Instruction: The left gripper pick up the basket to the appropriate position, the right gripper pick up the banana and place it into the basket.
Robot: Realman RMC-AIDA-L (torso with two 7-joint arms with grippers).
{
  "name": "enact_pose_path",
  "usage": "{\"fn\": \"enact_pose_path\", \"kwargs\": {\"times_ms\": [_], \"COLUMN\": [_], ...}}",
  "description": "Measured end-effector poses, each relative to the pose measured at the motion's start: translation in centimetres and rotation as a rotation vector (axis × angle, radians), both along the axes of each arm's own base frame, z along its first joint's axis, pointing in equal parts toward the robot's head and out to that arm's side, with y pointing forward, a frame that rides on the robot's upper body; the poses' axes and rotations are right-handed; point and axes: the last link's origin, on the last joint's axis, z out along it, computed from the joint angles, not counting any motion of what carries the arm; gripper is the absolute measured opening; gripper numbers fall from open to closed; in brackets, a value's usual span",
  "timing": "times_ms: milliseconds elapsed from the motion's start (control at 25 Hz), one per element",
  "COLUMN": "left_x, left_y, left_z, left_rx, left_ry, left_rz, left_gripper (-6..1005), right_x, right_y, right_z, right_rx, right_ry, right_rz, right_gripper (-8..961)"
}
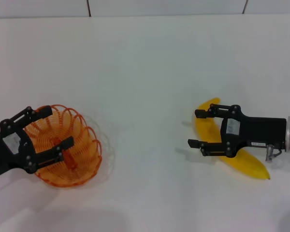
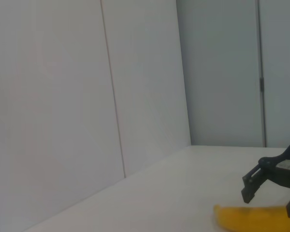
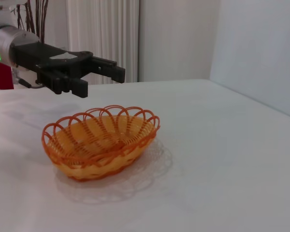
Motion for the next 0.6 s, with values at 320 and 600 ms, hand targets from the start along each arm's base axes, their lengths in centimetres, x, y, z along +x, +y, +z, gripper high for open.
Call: {"fn": "enact_pose_path", "kwargs": {"times_ms": [320, 600], "left_x": [-0.07, -0.37], "left_y": [-0.1, 0.7], "left_z": [-0.05, 0.75], "left_rx": [-0.003, 0.015], "left_ry": [0.001, -0.029], "left_rz": [0.002, 0.072], "left_gripper": [876, 876], "right_x": [-0.04, -0.03], "right_y": [0.08, 0.07], "right_z": [0.07, 0.08], "right_rx": [0.004, 0.004], "right_ry": [0.002, 0.002], "right_rz": [0.0, 0.0], "right_gripper": [786, 787]}}
